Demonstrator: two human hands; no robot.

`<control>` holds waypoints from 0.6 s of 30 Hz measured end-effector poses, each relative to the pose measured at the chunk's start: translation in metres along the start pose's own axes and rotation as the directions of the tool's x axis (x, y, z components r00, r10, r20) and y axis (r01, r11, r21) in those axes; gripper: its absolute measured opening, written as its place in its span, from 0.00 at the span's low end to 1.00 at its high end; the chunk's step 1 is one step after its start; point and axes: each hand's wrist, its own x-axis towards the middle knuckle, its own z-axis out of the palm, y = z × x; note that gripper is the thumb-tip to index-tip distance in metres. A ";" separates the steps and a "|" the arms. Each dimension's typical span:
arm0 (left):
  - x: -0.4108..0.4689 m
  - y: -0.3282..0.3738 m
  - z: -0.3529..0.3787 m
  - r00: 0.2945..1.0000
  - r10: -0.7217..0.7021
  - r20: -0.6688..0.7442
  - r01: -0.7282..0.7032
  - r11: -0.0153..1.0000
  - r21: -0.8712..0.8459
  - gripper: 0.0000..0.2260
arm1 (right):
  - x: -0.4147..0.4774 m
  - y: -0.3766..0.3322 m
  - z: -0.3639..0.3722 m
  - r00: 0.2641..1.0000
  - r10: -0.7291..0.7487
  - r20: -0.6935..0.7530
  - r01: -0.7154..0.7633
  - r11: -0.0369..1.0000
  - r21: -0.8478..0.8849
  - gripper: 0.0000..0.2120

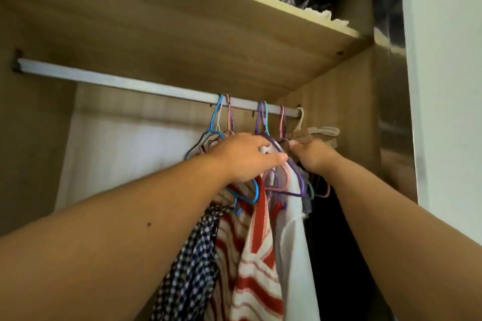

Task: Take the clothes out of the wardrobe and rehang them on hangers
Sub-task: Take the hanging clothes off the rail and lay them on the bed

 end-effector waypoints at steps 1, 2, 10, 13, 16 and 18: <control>0.000 -0.002 0.001 1.000 0.003 0.007 -0.004 1.000 0.027 0.28 | 0.006 0.003 0.005 1.000 0.012 -0.013 -0.012 1.000 0.024 0.21; -0.002 -0.003 0.001 1.000 0.008 0.007 -0.008 0.999 0.054 0.28 | 0.011 0.005 0.011 1.000 0.008 -0.016 -0.007 0.999 0.036 0.19; -0.017 -0.031 -0.006 0.996 -0.032 0.087 0.018 0.987 0.162 0.24 | 0.014 -0.007 0.038 0.995 -0.068 -0.066 0.089 0.908 0.408 0.14; -0.026 -0.041 -0.013 0.997 -0.040 0.067 0.031 0.990 0.139 0.24 | 0.005 -0.034 0.040 0.988 -0.150 -0.042 0.152 0.882 0.446 0.16; -0.043 -0.053 -0.021 0.996 -0.085 0.027 0.081 0.990 0.115 0.27 | -0.001 -0.066 0.048 0.978 -0.206 -0.028 0.194 0.857 0.477 0.18; -0.056 -0.063 -0.029 0.995 -0.102 0.000 0.101 0.991 0.090 0.28 | -0.002 -0.086 0.057 0.972 -0.235 0.002 0.201 0.834 0.514 0.12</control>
